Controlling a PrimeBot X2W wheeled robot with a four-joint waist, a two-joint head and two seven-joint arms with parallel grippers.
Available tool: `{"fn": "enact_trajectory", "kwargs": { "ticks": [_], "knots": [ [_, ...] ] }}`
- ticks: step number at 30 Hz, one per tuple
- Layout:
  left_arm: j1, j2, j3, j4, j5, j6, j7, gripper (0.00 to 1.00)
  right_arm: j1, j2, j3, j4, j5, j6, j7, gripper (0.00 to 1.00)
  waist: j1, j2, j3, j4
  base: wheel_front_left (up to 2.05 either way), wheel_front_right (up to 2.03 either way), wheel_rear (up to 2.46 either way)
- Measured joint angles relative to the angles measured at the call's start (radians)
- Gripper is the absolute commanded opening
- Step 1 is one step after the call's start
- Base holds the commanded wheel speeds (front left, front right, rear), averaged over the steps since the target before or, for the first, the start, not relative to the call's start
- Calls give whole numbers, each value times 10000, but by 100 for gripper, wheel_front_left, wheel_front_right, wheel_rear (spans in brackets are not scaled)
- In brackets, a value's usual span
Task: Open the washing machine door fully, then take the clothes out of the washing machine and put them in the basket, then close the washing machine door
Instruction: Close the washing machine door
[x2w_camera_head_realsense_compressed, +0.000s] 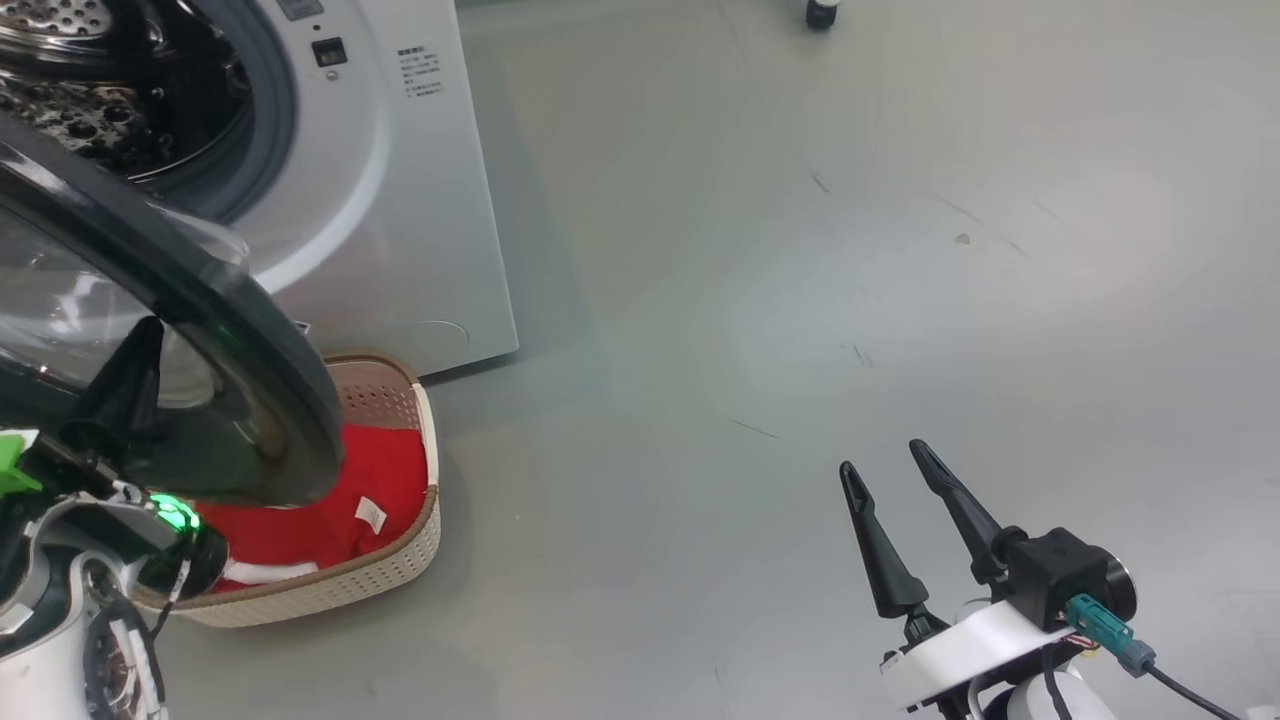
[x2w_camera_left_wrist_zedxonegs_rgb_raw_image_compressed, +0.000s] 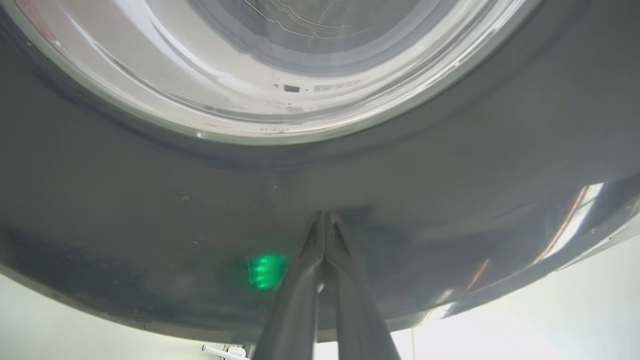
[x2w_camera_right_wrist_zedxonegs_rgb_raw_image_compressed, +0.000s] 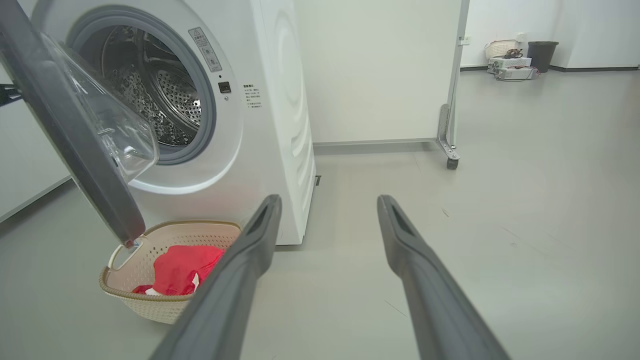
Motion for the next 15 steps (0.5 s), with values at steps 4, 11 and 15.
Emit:
{"fn": "enact_trajectory", "kwargs": {
  "ticks": [4, 11, 15],
  "knots": [
    [-373, -2, 23, 46, 0, 0, -451, 0, -2, 31, -42, -8, 2, 0, 0, 100, 0, 0, 128, -325, 0, 0, 0],
    [-872, -25, -81, 251, 6, 0, -1072, 0, -54, 63, -73, -23, 4, 0, 0, 100, 0, 0, 333, -806, 0, 0, 0],
    [-1059, -29, -81, 431, 35, 0, -1457, 0, -84, 73, -88, -33, 13, 0, 0, 100, 0, 0, 412, -1071, 0, 0, 0]
  ]
}}
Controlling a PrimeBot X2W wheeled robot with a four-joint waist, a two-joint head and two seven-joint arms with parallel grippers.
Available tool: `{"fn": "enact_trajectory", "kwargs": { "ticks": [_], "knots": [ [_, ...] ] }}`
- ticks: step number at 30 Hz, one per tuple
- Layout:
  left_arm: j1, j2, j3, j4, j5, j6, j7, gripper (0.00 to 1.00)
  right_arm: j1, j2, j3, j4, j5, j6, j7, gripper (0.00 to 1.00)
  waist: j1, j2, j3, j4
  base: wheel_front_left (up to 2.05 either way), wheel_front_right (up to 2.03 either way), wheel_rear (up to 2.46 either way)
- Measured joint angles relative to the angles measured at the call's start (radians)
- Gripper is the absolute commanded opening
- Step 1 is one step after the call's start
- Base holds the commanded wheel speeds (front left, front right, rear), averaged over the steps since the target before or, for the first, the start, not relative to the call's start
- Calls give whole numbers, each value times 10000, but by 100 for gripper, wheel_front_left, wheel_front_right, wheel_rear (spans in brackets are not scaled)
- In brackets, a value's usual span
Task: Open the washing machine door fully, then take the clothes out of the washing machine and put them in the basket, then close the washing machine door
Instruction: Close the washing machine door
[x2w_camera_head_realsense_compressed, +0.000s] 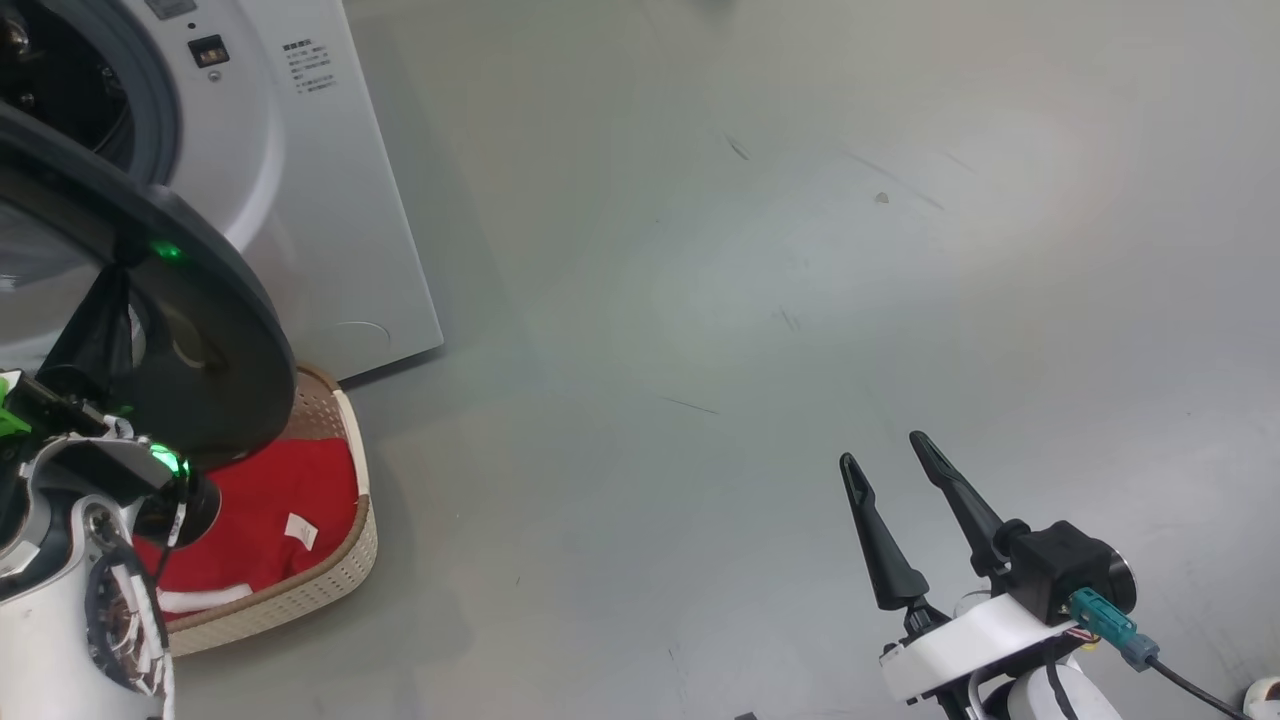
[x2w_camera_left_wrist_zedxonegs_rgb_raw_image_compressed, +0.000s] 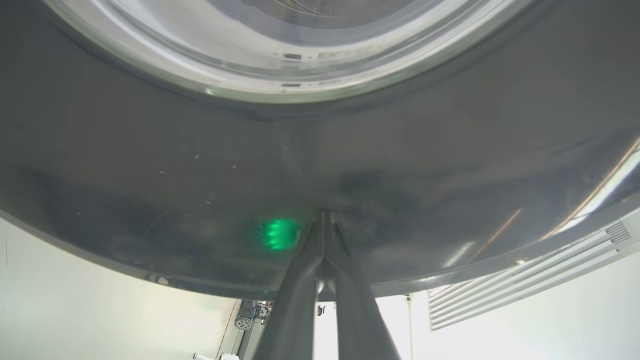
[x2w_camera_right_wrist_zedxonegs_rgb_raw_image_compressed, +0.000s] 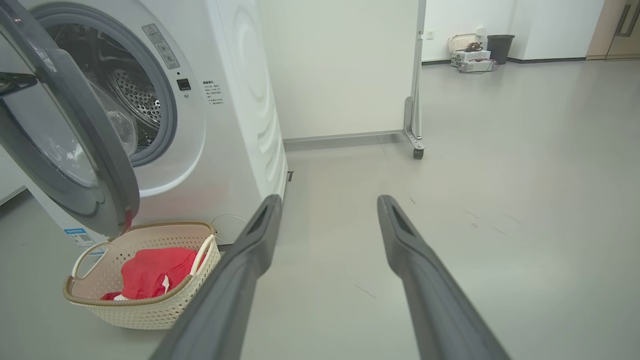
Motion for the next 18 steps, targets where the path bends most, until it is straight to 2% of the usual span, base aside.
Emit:
{"fn": "enact_trajectory", "kwargs": {
  "ticks": [11, 18],
  "knots": [
    [-594, -21, -155, 690, 69, -90, -941, 0, 2, 36, -232, -35, 79, -6, 0, 100, 0, 0, 179, -590, 0, 0, 0],
    [-802, -67, -642, 1262, 52, -276, -1106, 0, 3, 56, -560, -199, 79, -96, 0, 100, 0, 0, 180, -507, 0, 0, 0]
  ]
}}
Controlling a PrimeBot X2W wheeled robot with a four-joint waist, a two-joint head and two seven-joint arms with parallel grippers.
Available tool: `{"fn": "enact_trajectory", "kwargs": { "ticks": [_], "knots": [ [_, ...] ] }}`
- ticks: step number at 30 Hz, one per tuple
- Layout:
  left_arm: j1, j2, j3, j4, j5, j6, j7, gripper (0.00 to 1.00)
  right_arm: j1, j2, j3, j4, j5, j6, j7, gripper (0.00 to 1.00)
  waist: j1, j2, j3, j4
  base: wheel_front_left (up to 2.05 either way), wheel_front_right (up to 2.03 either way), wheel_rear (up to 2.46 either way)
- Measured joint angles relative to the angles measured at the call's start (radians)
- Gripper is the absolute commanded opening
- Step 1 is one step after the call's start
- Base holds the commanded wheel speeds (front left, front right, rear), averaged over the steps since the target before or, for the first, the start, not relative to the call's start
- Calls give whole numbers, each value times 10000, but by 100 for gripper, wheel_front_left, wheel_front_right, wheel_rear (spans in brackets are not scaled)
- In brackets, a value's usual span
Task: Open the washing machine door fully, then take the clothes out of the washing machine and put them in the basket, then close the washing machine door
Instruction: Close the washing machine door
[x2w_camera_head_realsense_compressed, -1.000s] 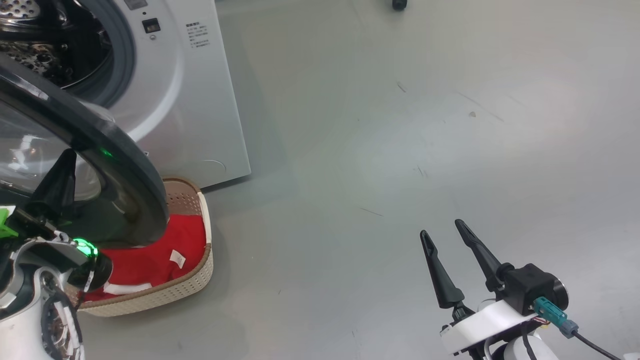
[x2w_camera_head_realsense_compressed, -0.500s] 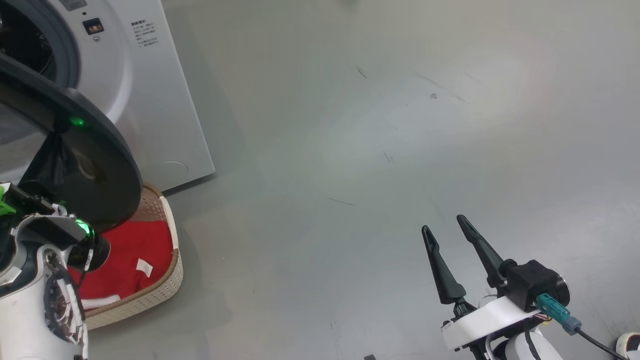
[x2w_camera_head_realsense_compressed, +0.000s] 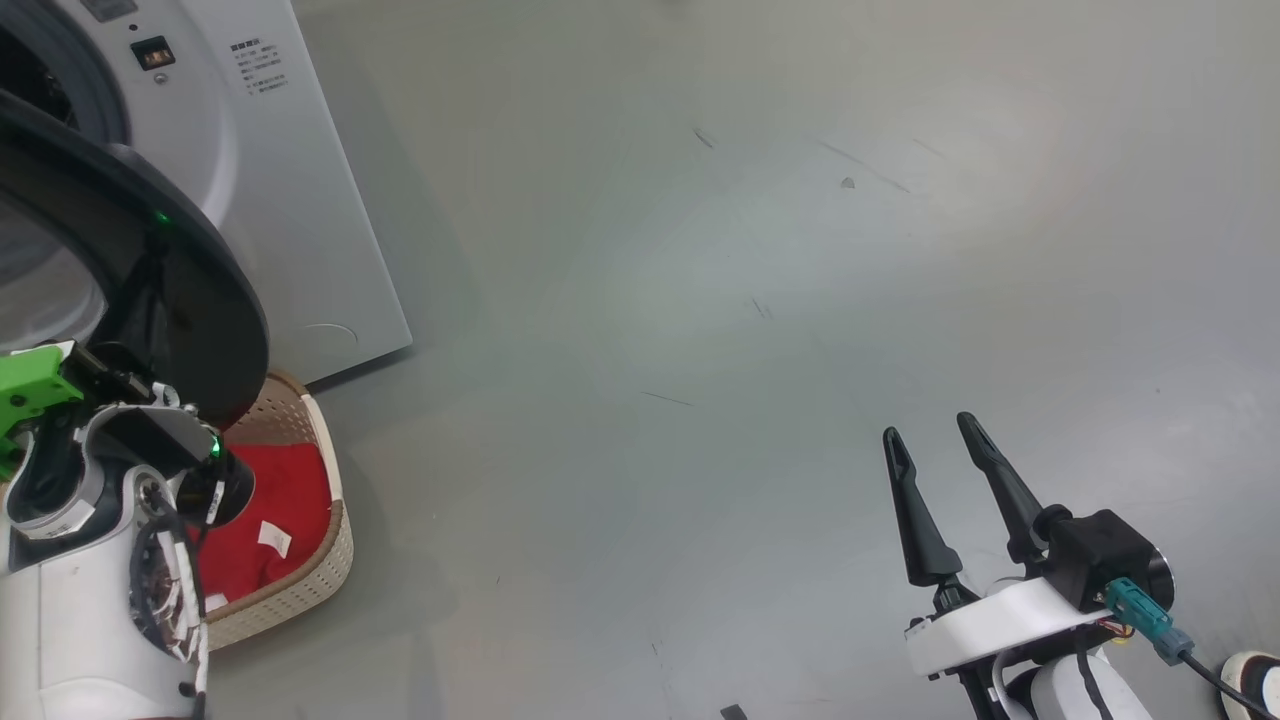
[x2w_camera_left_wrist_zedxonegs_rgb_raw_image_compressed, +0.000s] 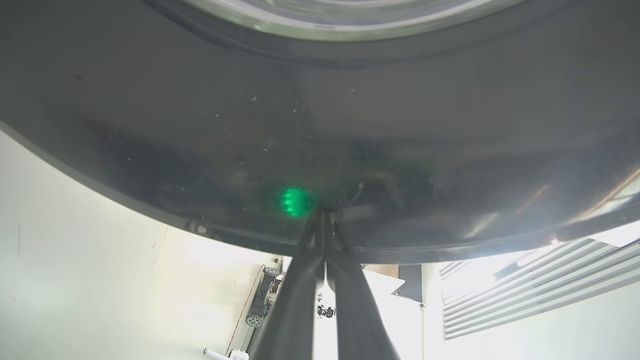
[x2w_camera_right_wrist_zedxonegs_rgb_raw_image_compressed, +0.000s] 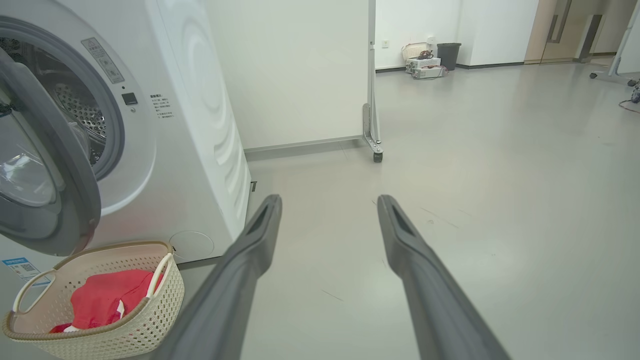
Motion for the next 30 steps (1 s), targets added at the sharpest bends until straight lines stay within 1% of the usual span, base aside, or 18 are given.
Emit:
{"fn": "enact_trajectory", "kwargs": {
  "ticks": [1, 7, 13, 16, 21, 24, 26, 30],
  "knots": [
    [0, -8, -44, 50, 0, -4, 0, 0, 0, 2, -19, -38, 0, -2, 0, 100, 0, 0, -12, 44, 0, 0, 0],
    [71, -10, -408, 382, 15, -437, 23, 0, 0, 4, -244, -188, 0, 0, -2, 100, 0, 0, -147, 396, 0, 0, 0],
    [755, -8, -1085, 500, 291, -953, 211, 0, 6, -63, -477, -263, -19, 0, -2, 100, 0, 0, -399, 892, 0, 0, 0],
    [1255, -8, -1565, 491, 1028, -1262, 351, 0, 12, -113, -587, -332, -36, 0, -2, 100, 0, 0, -571, 1180, 0, 0, 0],
    [2004, 121, -2387, 311, 2282, -1925, 334, 0, 92, -293, -646, -454, -132, 4, -2, 100, 0, 0, -897, 1689, 0, 0, 0],
    [2387, 407, -2746, 98, 3154, -2098, 105, 0, 127, -376, -675, -548, -203, 6, -2, 100, 0, 0, -1086, 2027, 0, 0, 0],
    [2623, 548, -2932, -73, 3503, -2163, -81, 0, 159, -407, -683, -587, -211, 15, -2, 100, 0, 0, -1200, 2255, 0, 0, 0],
    [3052, 867, -3323, -489, 4658, -2211, -652, 0, 325, -418, -679, -652, -215, 17, -2, 100, 0, 0, -1408, 2723, 0, 0, 0]
  ]
}}
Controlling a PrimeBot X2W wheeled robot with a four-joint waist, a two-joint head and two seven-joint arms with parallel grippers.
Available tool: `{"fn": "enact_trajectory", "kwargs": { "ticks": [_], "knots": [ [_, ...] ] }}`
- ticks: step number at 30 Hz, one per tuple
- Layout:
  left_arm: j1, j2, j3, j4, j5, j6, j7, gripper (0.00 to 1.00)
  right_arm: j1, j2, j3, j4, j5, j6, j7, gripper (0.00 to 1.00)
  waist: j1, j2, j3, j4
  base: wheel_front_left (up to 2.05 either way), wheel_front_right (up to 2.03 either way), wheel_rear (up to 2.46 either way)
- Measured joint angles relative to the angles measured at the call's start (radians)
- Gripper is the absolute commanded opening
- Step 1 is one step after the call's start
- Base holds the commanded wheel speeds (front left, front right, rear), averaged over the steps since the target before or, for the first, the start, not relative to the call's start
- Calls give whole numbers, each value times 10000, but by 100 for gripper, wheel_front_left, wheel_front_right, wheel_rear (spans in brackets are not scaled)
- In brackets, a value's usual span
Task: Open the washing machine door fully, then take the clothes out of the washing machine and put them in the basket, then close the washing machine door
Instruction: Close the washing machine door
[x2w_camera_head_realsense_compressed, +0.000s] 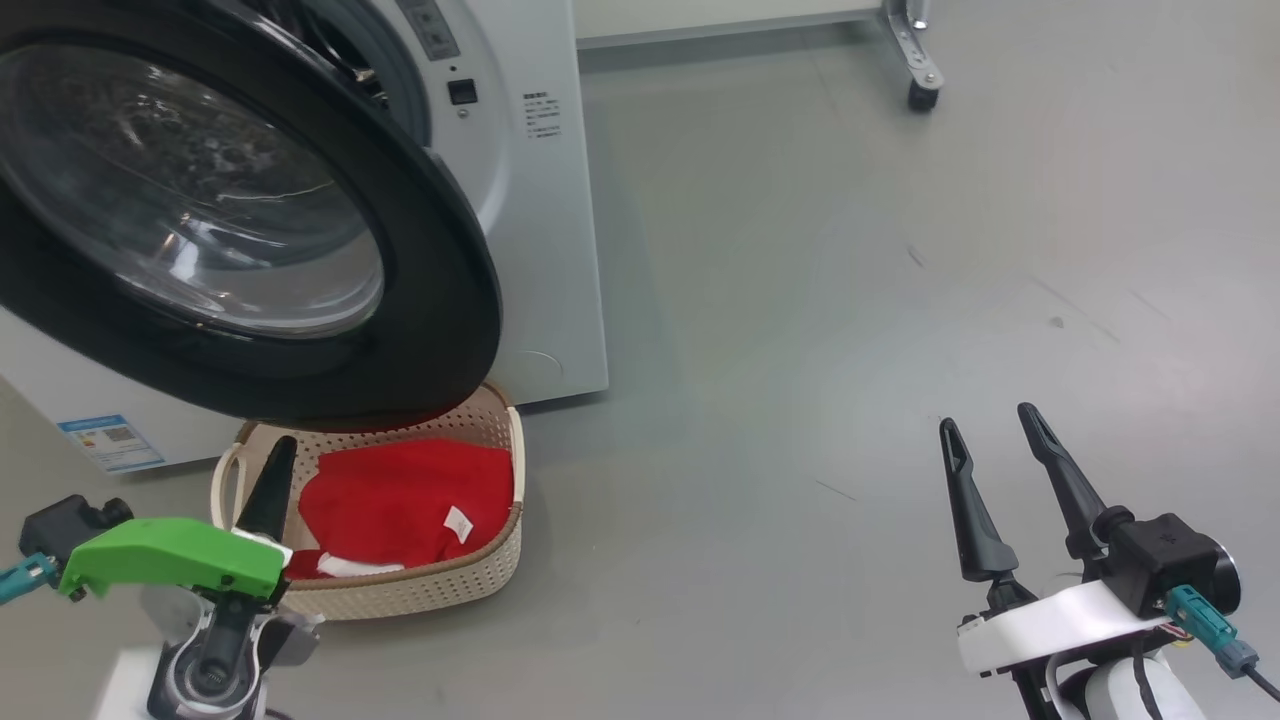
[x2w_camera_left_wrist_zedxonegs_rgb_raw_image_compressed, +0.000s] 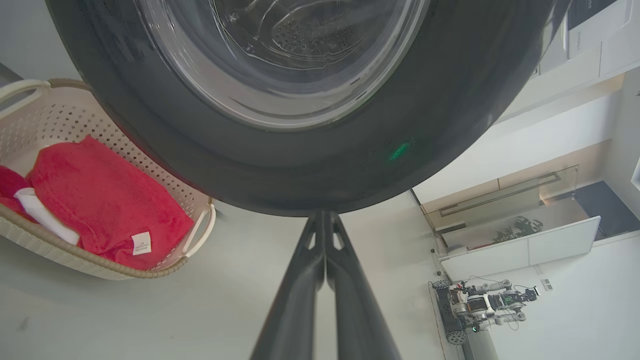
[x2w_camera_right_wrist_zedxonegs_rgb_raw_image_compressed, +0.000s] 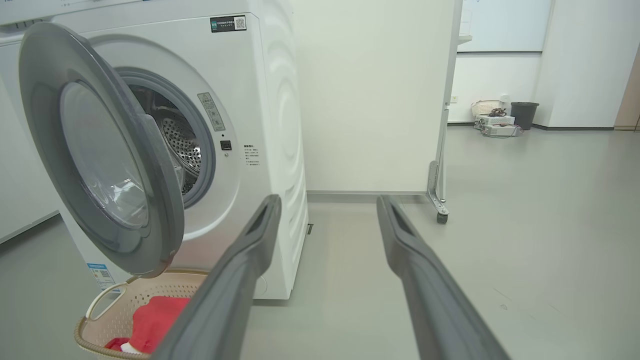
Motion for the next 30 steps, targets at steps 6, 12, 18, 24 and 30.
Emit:
{"fn": "enact_trajectory", "kwargs": {
  "ticks": [6, 12, 18, 24, 30],
  "knots": [
    [712, 754, -495, -502, 1870, -65, -1101, 0, 113, -4, 10, -105, -71, 2, 0, 100, 0, 0, -252, 651, 0, 0, 0],
    [1331, 1515, -1083, -999, 3916, -67, -2359, 0, 195, -6, 50, -165, -75, 4, 0, 100, 0, 0, -415, 1146, 0, 0, 0],
    [1884, 1837, -1634, -1419, 5682, -69, -3710, 0, 266, -6, 84, -182, -82, 35, 0, 100, 0, 0, -481, 1423, 0, 0, 0],
    [2307, 2029, -1825, -1475, 6842, -58, -3917, 0, 331, 4, 178, -173, -84, 46, 0, 100, 0, 0, -502, 1497, 0, 0, 0],
    [2637, 2044, -1914, -1486, 7988, 529, -3864, 0, 372, 15, 219, -77, -73, 46, 0, 100, 0, 0, -506, 1576, 0, 0, 0]
  ]
}}
